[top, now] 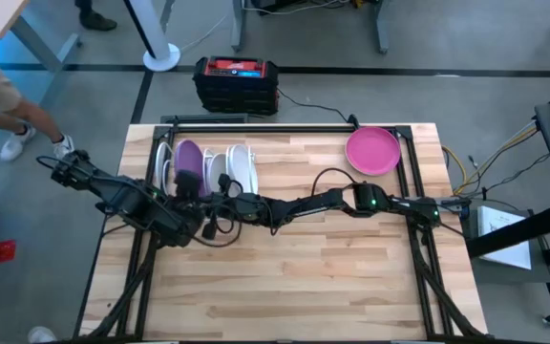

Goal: Sort dishes
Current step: Put the violet plate into the white dish rack

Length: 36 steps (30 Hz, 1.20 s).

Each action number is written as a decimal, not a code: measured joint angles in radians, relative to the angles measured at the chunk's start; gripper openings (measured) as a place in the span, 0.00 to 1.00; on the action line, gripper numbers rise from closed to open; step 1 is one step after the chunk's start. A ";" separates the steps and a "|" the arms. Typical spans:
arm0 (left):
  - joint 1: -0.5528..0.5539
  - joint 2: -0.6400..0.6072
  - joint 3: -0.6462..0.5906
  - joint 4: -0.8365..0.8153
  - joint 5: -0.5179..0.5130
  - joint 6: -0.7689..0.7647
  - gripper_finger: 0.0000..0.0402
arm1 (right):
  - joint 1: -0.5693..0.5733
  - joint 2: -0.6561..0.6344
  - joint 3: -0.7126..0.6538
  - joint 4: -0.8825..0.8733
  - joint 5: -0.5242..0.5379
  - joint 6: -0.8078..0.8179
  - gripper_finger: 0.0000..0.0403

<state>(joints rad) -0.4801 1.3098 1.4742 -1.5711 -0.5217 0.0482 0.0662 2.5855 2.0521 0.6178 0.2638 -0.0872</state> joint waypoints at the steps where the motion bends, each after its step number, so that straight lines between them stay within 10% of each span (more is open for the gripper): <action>1: 0.000 0.002 -0.001 0.000 -0.010 0.040 0.49 | 0.000 0.000 0.000 0.000 0.000 0.000 0.00; 19: 0.037 -0.059 -0.069 0.000 0.014 0.040 0.40 | -0.007 0.000 -0.001 -0.016 0.013 -0.013 0.00; 36: 0.064 -0.132 -0.257 0.000 -0.169 0.223 0.42 | -0.006 0.000 -0.001 -0.016 0.026 -0.011 0.00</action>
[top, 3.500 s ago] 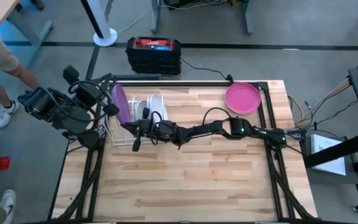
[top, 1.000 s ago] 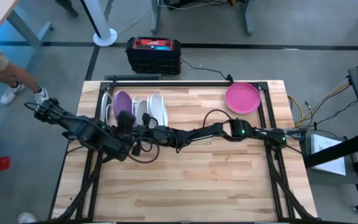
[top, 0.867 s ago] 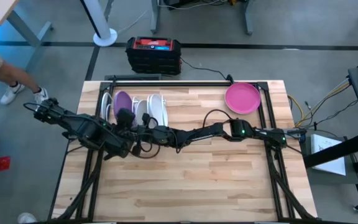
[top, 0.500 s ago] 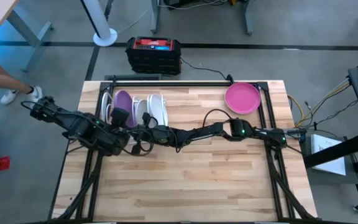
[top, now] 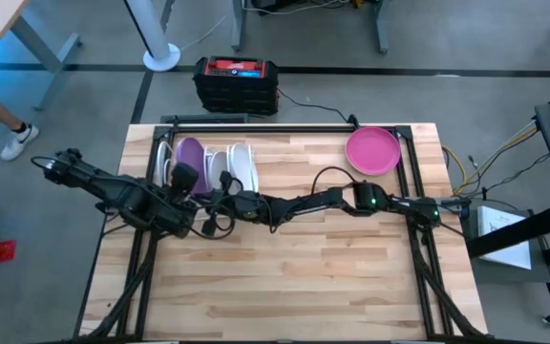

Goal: Sort dishes
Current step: Put the violet plate into the white dish rack

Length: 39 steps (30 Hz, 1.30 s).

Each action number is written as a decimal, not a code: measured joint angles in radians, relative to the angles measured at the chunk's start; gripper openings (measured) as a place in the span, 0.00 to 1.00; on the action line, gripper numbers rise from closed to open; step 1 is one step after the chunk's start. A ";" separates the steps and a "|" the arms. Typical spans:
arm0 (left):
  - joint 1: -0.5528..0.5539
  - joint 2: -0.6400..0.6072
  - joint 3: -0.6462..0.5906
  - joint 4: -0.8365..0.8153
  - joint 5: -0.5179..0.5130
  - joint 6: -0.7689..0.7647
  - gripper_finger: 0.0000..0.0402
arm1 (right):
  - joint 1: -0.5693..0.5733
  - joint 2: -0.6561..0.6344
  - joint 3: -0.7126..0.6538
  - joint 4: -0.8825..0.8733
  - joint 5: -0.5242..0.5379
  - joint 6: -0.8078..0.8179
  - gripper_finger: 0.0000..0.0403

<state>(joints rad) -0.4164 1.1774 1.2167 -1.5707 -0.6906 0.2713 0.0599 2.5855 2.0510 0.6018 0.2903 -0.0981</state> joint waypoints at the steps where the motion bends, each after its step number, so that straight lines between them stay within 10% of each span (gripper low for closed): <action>1: 0.000 0.002 0.000 0.000 0.007 0.000 0.42 | 0.001 0.000 0.000 0.000 0.000 0.001 0.00; 30: 0.008 0.114 0.101 -0.002 0.218 -0.103 0.03 | 0.009 -0.013 -0.002 0.006 -0.054 0.030 0.00; 39: -0.002 0.143 0.416 0.000 0.213 -0.149 0.00 | -0.010 -0.017 -0.001 -0.022 -0.064 0.085 0.00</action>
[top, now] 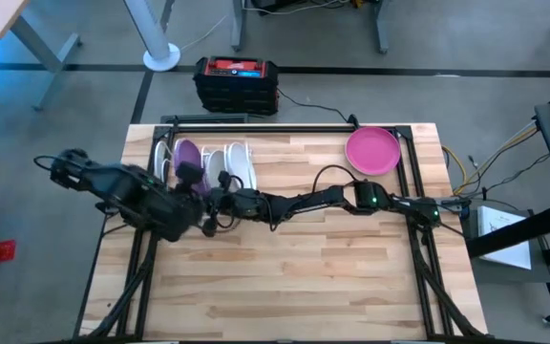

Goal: Sort dishes
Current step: Put the violet plate into the white dish rack

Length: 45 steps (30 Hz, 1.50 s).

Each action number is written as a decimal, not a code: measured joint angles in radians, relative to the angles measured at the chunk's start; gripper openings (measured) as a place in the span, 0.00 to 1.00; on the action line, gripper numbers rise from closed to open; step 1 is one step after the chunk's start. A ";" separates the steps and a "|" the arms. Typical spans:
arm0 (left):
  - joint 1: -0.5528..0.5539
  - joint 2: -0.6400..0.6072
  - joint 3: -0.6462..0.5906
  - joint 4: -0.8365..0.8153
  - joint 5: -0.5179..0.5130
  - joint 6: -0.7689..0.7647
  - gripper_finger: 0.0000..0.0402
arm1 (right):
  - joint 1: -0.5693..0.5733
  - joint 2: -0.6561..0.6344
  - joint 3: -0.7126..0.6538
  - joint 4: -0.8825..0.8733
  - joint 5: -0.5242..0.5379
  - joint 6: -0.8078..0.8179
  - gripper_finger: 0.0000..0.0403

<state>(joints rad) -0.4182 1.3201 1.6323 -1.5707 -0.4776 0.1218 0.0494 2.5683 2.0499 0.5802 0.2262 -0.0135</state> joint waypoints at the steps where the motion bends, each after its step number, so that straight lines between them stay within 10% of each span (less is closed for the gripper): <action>1: -0.001 -0.001 0.040 0.000 -0.003 -0.025 0.00 | 0.000 0.000 0.000 0.001 -0.001 0.006 0.00; 15: -0.061 -0.006 0.378 0.014 -0.011 -0.192 0.00 | -0.002 -0.002 0.001 -0.001 -0.045 0.295 0.00; 45: -0.061 0.000 0.258 0.016 0.025 -0.217 0.00 | 0.004 0.000 -0.010 -0.082 0.030 0.513 0.05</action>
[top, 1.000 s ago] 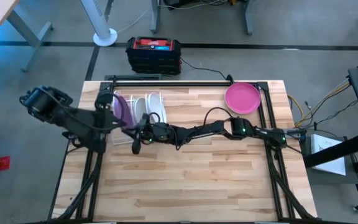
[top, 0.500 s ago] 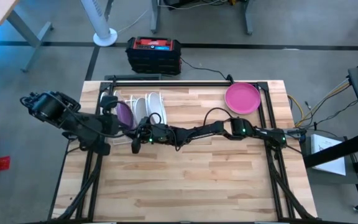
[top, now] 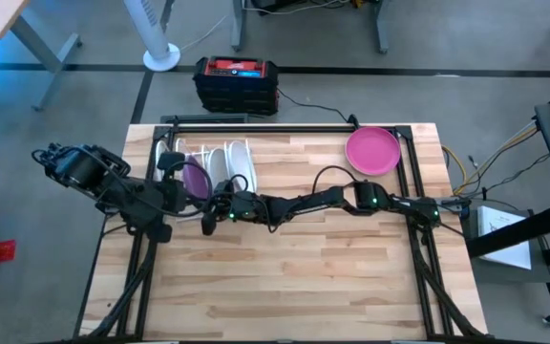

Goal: Sort dishes
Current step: Put the violet plate into the white dish rack, then put the pink plate into the white dish rack

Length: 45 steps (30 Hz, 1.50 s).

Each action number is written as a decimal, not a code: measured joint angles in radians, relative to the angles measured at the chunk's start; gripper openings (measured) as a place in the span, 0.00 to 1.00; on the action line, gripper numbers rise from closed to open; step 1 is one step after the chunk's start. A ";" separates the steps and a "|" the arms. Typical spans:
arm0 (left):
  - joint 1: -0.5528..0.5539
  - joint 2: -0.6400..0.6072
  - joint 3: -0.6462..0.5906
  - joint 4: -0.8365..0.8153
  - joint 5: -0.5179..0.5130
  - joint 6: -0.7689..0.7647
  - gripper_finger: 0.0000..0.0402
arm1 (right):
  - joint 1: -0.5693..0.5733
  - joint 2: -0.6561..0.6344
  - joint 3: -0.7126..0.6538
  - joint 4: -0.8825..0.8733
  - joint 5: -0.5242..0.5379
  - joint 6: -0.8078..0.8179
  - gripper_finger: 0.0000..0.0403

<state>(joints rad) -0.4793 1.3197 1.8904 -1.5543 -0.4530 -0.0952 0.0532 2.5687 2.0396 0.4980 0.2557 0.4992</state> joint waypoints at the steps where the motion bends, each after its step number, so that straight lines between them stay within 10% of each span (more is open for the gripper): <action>1: 0.000 0.000 0.001 0.000 0.000 0.000 0.00 | 0.000 0.000 0.000 0.000 0.001 0.000 0.06; 45: -0.004 0.025 0.000 0.001 0.005 -0.027 0.00 | 0.025 -0.064 0.018 -0.103 0.008 -0.271 0.82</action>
<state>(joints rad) -0.4835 1.3443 1.8904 -1.5532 -0.4478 -0.1223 0.0784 2.5049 2.0575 0.3949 0.2632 0.2281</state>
